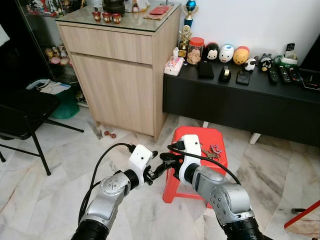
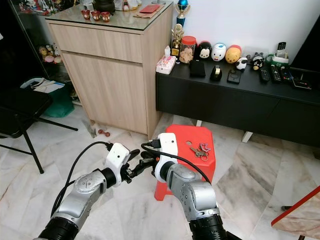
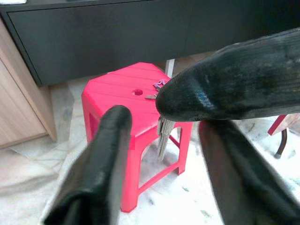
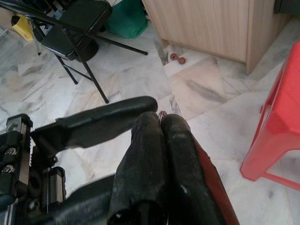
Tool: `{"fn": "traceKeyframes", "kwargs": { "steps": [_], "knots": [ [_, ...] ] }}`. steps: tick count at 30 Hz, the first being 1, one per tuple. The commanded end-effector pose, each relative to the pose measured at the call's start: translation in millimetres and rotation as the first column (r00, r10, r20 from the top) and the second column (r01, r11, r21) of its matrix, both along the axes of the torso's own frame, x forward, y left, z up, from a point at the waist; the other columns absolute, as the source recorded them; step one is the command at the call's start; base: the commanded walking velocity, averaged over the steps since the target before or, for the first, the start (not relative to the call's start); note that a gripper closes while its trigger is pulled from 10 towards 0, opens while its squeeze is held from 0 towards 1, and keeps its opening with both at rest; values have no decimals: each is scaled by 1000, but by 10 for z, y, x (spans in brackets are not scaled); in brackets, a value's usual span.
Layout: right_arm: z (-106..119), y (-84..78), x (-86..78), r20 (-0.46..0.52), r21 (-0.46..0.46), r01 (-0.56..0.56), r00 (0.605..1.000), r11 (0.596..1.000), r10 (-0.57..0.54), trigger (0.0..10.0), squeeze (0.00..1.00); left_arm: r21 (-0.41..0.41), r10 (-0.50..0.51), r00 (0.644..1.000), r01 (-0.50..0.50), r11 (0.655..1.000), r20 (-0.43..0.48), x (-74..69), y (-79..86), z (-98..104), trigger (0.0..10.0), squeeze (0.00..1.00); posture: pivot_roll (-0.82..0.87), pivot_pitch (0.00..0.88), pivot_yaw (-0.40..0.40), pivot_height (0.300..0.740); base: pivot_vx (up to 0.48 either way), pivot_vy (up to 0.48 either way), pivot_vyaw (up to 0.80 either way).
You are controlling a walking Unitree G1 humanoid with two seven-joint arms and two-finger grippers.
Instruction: Hang keys on a hook
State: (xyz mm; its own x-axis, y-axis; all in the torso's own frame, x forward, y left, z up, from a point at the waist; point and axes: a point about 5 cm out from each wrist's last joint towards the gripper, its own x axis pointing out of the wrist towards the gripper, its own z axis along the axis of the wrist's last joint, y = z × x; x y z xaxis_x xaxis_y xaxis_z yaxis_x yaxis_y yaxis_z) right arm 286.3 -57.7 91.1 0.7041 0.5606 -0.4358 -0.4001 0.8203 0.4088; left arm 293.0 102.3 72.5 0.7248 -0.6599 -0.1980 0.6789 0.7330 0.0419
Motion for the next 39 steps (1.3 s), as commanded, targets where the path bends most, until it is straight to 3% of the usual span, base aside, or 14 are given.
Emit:
{"fn": "traceKeyframes", "kwargs": {
  "steps": [1, 8, 11, 12, 16, 18, 29, 30, 32, 33, 34, 39],
  "knots": [
    [13, 24, 5, -9, 11, -1, 1000, 1000, 1, 10000, 0, -16, 10, 1000, -10, 1000, -15, 20, 11, 4, 3961, 0, -21, 0, -47, 740, 0, 0, 0],
    [22, 36, 3, -9, 15, -5, 1000, 1000, 6, 10000, 0, -18, 7, 1000, -8, 1000, -19, 18, 7, 2, 3059, 0, -22, 0, -47, 740, 0, 0, 0],
    [23, 41, -2, -10, 17, -8, 1000, 1000, 9, 10000, 0, -18, 5, 1000, -6, 1000, -20, 17, 5, 2, 3137, 0, -21, 0, -48, 740, 0, 0, 0],
    [24, 48, -6, -12, 20, -11, 1000, 1000, 11, 10000, 0, -15, 3, 1000, -4, 1000, -21, 18, 5, 2, 4275, 0, -21, 0, -47, 740, 0, 0, 0],
    [31, 71, -14, -15, 31, -17, 1000, 999, 17, 10000, 0, -12, 1, 1000, -1, 1000, -23, 18, 7, 0, 6235, 0, -22, 0, -47, 740, 0, 0, 0],
    [36, 85, -19, -16, 38, -22, 1000, 999, 23, 10000, 0, -11, 0, 1000, 0, 1000, -25, 18, 9, -2, 6588, 0, -21, 0, -46, 740, 0, 0, 0],
    [32, 117, -45, -33, 61, -34, 999, 998, 36, 10000, 0, -11, 1, 1000, -1, 1000, -26, 21, 8, 0, 6431, 0, -20, 0, -45, 740, 0, 0, 0],
    [34, 119, -46, -33, 64, -35, 999, 997, 37, 10000, 0, -11, 0, 1000, 0, 1000, -26, 21, 7, 1, 4000, 0, -20, 0, -46, 740, 0, 0, 0],
    [35, 121, -44, -34, 67, -34, 999, 997, 36, 10000, 0, -12, 0, 1000, -1, 1000, -26, 24, 8, 1, 1020, 0, -20, 0, -45, 740, 0, 0, 0],
    [36, 121, -44, -35, 68, -33, 999, 997, 36, 10000, 0, -13, 0, 1000, -1, 1000, -26, 24, 8, 2, 1020, 0, -20, 0, -45, 740, 0, 0, 0],
    [36, 121, -43, -35, 69, -33, 999, 997, 36, 10000, 0, -13, 0, 1000, 0, 1000, -26, 24, 7, 2, 0, 0, -20, 0, -45, 740, 0, 0, 0],
    [29, 121, -47, -39, 69, -33, 999, 997, 36, 10000, 0, -18, 4, 1000, -4, 1000, -24, 26, 10, 3, 0, 0, -19, 0, -47, 740, 0, 0, 0]
  ]
}}
